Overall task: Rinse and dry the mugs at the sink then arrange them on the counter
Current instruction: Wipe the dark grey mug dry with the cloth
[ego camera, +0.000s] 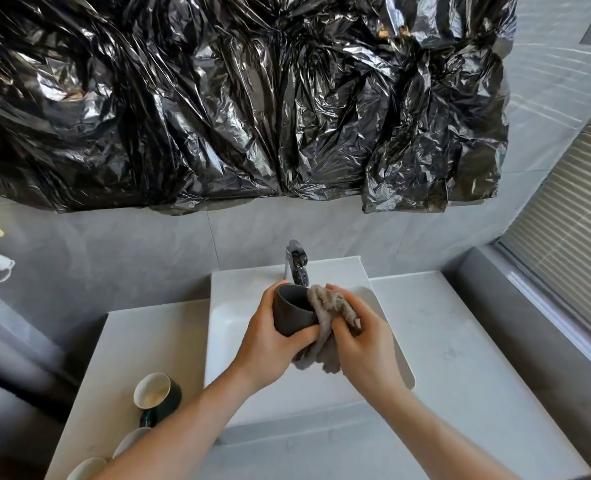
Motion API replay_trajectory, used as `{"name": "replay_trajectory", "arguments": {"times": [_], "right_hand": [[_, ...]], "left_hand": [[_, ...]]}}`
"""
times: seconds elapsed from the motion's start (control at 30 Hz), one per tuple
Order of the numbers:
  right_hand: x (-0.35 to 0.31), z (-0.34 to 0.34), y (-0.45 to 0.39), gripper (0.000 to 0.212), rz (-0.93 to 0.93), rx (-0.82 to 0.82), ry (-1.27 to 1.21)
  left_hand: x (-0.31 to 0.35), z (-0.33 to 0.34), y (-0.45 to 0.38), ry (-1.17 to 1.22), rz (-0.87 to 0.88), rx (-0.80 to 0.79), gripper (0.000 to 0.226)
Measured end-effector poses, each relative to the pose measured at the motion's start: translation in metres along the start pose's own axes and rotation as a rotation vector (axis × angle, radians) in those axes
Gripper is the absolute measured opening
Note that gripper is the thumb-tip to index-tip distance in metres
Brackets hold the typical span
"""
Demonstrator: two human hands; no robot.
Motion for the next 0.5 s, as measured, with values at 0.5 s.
{"name": "replay_trajectory", "arguments": {"times": [0.5], "right_hand": [[-0.009, 0.028, 0.019, 0.042, -0.154, 0.156, 0.114]], "left_hand": [[0.008, -0.001, 0.008, 0.529, -0.316, 0.169, 0.061]]}}
Point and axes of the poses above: each hand's wrist, its own y-axis away from the middle knuckle, its own z-axis out of the palm, x = y × z, the point moved 8 cm from there along -y, towards the middle knuckle, and after that the axes turned 6 degrees about y, right-handed, at the moved point
